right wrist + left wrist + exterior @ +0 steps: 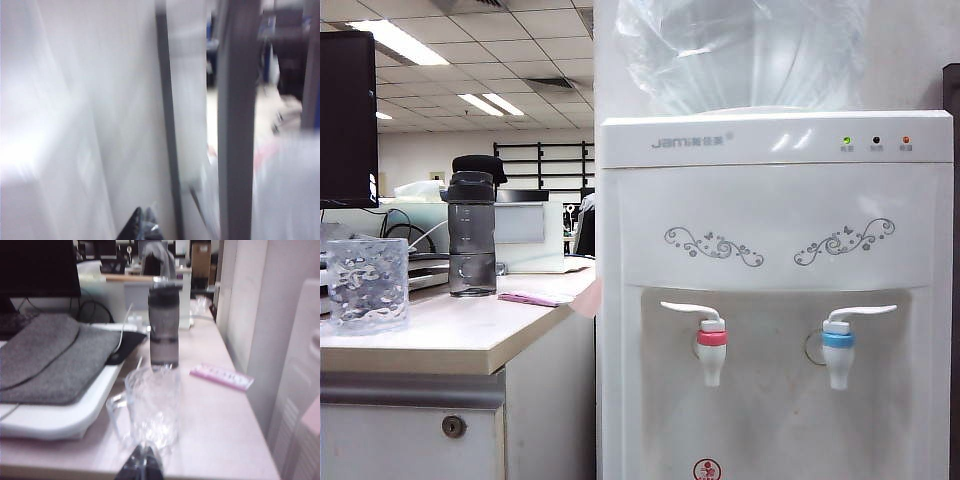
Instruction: Pick up the plastic mug from the left desk, go to the cold water outlet of the water dispenser, press the vertical switch to get some water, then put the mug back on the desk.
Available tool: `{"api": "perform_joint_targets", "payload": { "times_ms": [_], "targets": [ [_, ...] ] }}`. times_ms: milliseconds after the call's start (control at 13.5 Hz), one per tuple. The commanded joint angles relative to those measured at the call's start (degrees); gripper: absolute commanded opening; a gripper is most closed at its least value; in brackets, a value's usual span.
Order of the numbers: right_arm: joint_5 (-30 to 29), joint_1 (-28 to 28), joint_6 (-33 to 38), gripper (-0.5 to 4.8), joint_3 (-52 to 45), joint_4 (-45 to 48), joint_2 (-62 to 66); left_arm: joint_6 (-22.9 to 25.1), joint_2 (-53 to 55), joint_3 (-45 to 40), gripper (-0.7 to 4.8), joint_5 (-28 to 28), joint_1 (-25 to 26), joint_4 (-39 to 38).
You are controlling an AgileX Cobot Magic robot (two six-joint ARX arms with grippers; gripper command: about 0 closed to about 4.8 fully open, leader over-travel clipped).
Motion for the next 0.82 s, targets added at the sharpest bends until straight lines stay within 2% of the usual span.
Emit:
{"api": "perform_joint_targets", "payload": {
  "times_ms": [74,149,223,297,446,520,594,668,743,817],
  "targets": [
    [-5.27,0.11,0.70,-0.01,7.48,-2.64,0.76,-5.27,-0.07,1.55,-0.06,-0.22,0.07,2.40],
    [-12.90,0.11,0.63,-0.01,15.04,-5.51,3.82,-6.27,-0.07,4.46,-0.06,-2.32,0.09,0.09],
    [-25.49,0.11,0.48,-0.02,25.66,-7.02,12.57,-8.20,-0.07,4.92,-0.06,-3.87,0.07,0.04],
    [-34.29,0.11,0.55,-0.02,37.11,-7.02,24.17,-8.48,4.35,10.47,-0.06,-3.98,0.09,-3.17],
    [-39.91,0.13,0.79,-0.02,40.44,-7.02,28.30,-6.03,15.26,15.50,-0.06,-4.07,0.09,0.52],
    [-45.24,0.13,4.22,-0.02,40.70,-7.08,29.94,-7.02,23.78,17.05,-0.06,-3.98,0.09,6.56],
    [-46.69,0.15,5.11,-0.02,40.70,-7.39,30.16,-7.15,27.50,17.20,-0.06,-3.87,0.09,9.55],
    [-46.86,4.50,4.15,-0.02,40.70,-11.30,30.84,-7.23,42.86,17.18,-0.06,-3.93,0.07,18.53],
    [-46.05,6.49,2.99,-0.02,40.70,-12.07,31.36,-8.50,45.44,17.18,-0.06,-3.96,0.07,20.33],
    [-36.28,22.64,-1.99,-0.02,40.70,-16.24,34.69,-13.31,53.66,17.18,-0.06,-5.20,0.09,26.18]
  ]
}}
